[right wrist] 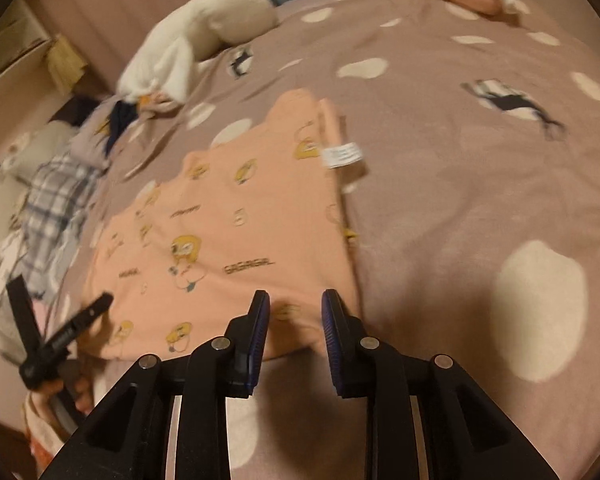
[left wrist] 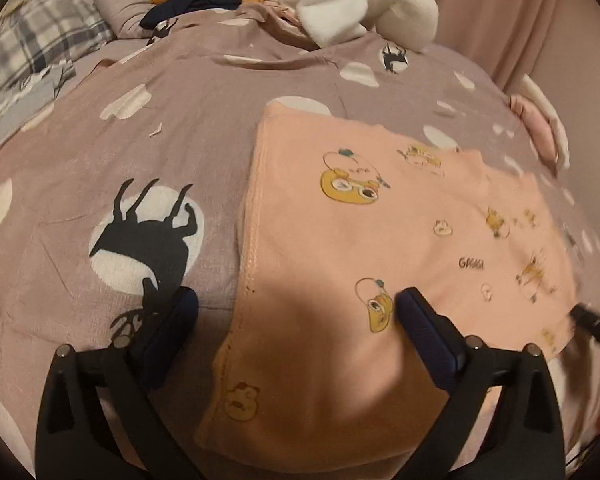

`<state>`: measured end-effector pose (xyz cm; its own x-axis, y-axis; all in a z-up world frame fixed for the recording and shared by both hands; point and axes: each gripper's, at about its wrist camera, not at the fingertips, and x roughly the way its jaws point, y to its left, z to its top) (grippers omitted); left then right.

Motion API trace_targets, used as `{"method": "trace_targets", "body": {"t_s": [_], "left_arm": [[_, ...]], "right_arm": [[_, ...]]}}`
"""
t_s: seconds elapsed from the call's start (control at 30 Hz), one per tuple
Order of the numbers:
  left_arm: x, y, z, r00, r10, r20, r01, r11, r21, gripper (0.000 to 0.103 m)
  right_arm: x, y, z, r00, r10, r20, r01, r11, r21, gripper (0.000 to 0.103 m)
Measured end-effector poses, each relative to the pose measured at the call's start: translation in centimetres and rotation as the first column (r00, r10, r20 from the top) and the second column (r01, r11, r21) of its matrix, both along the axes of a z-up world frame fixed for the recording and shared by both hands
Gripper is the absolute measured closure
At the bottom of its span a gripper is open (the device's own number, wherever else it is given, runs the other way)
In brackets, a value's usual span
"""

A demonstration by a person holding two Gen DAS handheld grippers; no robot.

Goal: Fold small clothes

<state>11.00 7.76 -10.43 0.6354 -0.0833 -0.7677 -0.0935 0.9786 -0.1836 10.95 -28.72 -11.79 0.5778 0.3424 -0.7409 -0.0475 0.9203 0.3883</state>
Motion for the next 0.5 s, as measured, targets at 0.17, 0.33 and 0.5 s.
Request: {"method": "trace_targets", "body": {"t_s": [0.17, 0.33, 0.5], "left_arm": [[0.0, 0.9, -0.1, 1.000, -0.004, -0.012, 0.004, 0.999, -0.032, 0.001], [-1.1, 0.8, 0.1, 1.000, -0.017, -0.009, 0.016, 1.000, -0.027, 0.001], [-2.7, 3.7, 1.0, 0.996, 0.078, 0.038, -0.074, 0.992, -0.100, 0.001]], "right_arm": [[-1.4, 0.3, -0.1, 0.991, -0.135, -0.026, 0.128, 0.975, -0.181, 0.042], [-3.0, -0.2, 0.4, 0.985, -0.167, -0.038, 0.158, 0.973, -0.165, 0.042], [-3.0, 0.0, 0.5, 0.985, -0.161, -0.064, 0.159, 0.987, -0.030, 0.029]]}}
